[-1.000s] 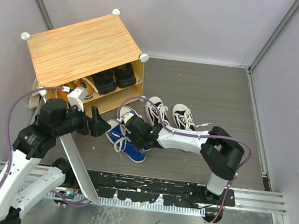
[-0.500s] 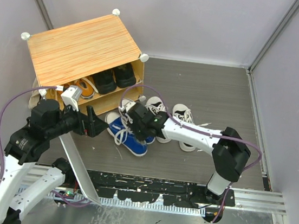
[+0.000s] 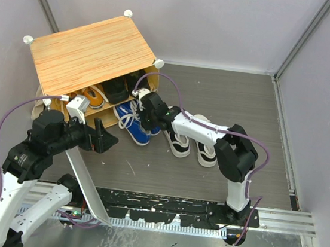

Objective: Place and organize the shoes in the shoe cabinet

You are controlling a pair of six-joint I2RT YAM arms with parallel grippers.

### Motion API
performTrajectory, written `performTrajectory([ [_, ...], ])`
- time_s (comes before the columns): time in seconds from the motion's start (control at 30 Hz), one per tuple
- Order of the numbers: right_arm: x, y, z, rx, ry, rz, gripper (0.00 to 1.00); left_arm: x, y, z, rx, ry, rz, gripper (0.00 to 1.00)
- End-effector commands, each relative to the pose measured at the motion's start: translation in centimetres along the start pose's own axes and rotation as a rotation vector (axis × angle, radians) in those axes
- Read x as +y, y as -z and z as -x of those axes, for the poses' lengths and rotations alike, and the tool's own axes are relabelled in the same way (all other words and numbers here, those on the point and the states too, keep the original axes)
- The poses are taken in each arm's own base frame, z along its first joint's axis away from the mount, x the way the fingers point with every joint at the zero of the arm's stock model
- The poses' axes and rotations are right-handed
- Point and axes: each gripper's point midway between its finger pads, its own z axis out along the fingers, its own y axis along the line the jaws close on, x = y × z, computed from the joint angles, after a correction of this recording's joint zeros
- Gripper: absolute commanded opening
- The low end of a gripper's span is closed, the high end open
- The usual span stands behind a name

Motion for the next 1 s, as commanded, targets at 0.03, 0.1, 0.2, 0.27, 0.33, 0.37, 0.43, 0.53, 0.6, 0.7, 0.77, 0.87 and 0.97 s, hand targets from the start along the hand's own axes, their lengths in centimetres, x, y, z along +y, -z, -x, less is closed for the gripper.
performTrajectory([
  [0.03, 2.4, 1.7, 12.3, -0.377, -0.003, 0.073, 0.02, -0.8, 1.1, 1.1, -0.051, -0.044, -0.021, 0.98],
  [0.1, 1.9, 1.1, 12.7, -0.411, -0.021, 0.046, 0.02, -0.7, 1.1, 1.0, -0.049, -0.042, -0.02, 0.98],
  [0.2, 0.9, -0.3, 12.7, -0.428, -0.058, 0.014, 0.04, -0.7, 1.2, 0.9, -0.044, -0.04, -0.019, 0.98],
  [0.27, 0.4, -1.4, 12.0, -0.408, -0.074, 0.01, 0.08, -0.7, 1.4, 0.9, -0.043, -0.042, -0.016, 0.98],
  [0.33, 0.5, -2.0, 11.1, -0.388, -0.086, 0.024, 0.26, -0.6, 1.5, 0.9, -0.046, -0.043, -0.012, 0.98],
  [0.37, 0.5, -2.1, 10.8, -0.385, -0.091, 0.03, 0.39, -0.6, 1.6, 0.9, -0.047, -0.044, -0.008, 0.98],
  [0.43, 0.9, -1.8, 10.3, -0.386, -0.093, 0.055, 0.57, -0.5, 1.6, 0.8, -0.046, -0.043, -0.003, 0.98],
  [0.53, 1.2, -0.7, 10.1, -0.396, -0.1, 0.079, 0.66, -0.4, 1.4, 0.8, -0.042, -0.039, -0.001, 0.98],
  [0.6, 1.4, 0.2, 10.1, -0.398, -0.105, 0.091, 0.66, -0.4, 1.3, 0.8, -0.041, -0.038, -0.003, 0.98],
  [0.7, 2.0, 1.9, 9.6, -0.383, -0.089, 0.11, 0.67, -0.2, 1.1, 0.6, -0.036, -0.036, 0.003, 0.98],
  [0.77, 1.9, 3.0, 8.7, -0.366, -0.07, 0.1, 0.69, -0.1, 0.8, 0.5, -0.03, -0.034, 0.004, 0.98],
  [0.87, 1.1, 4.9, 7.6, -0.353, -0.051, 0.066, 0.72, 0.0, 0.6, 0.4, -0.025, -0.035, 0.004, 0.98],
  [0.97, 0.5, 5.4, 6.1, -0.318, -0.019, 0.044, 0.75, 0.1, 0.1, 0.4, -0.023, -0.033, 0.003, 0.98],
])
